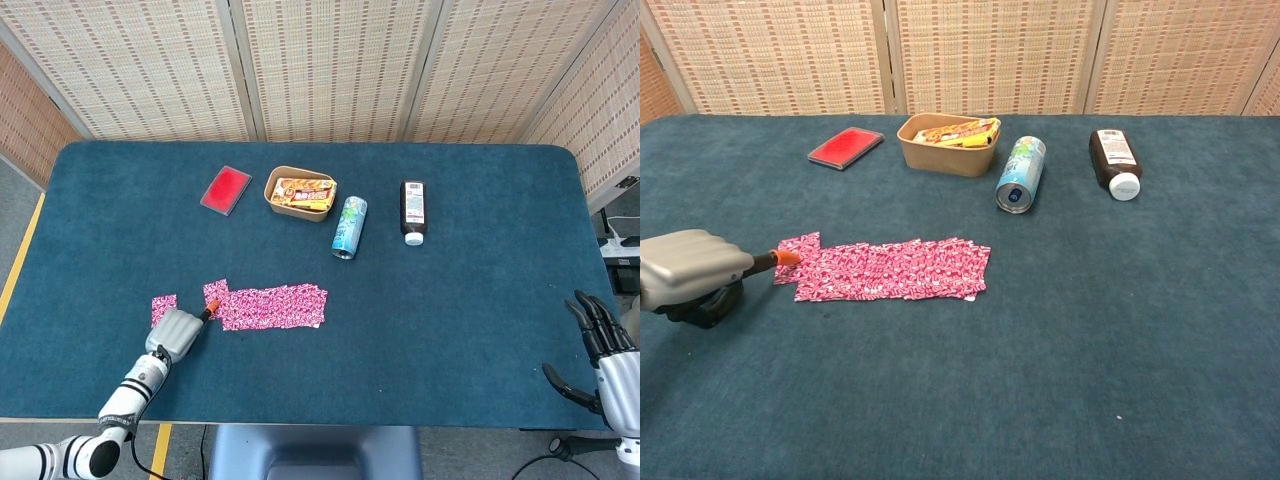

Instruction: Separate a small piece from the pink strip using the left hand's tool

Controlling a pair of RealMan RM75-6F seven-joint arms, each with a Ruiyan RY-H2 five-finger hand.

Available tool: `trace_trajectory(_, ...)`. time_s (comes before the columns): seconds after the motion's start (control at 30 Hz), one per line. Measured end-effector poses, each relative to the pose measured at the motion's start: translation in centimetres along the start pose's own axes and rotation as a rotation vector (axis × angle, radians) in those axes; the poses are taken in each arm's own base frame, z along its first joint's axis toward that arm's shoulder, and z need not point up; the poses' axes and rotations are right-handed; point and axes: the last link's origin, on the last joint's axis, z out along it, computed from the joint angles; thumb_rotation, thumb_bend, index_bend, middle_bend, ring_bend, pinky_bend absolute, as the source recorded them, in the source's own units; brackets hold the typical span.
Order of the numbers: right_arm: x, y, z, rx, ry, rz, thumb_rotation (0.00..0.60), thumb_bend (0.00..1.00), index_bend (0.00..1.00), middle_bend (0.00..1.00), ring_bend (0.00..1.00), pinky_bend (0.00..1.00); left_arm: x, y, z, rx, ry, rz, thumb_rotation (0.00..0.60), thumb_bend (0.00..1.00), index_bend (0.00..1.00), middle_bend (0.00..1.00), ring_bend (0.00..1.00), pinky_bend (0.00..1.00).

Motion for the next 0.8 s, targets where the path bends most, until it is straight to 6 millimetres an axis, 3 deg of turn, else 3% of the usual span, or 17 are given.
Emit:
trace_trajectory(0.63,0.0,0.0,0.0,-0.001,-0.003,-0.001,0.6,0.19,0.0,0.0,0.0,0.21,0.4,-4.9,3.5,0.237,-0.083,-0.025,0.6,0.84,0.0,0.71,0.66,0.66)
trace_trajectory(0.8,0.0,0.0,0.1,-0.002,-0.003,-0.002,0.6,0.19,0.0,0.0,0.0,0.21,0.7,-5.0,3.6,0.252,-0.063,-0.035,0.6,0.84,0.0,0.71,0.66,0.66)
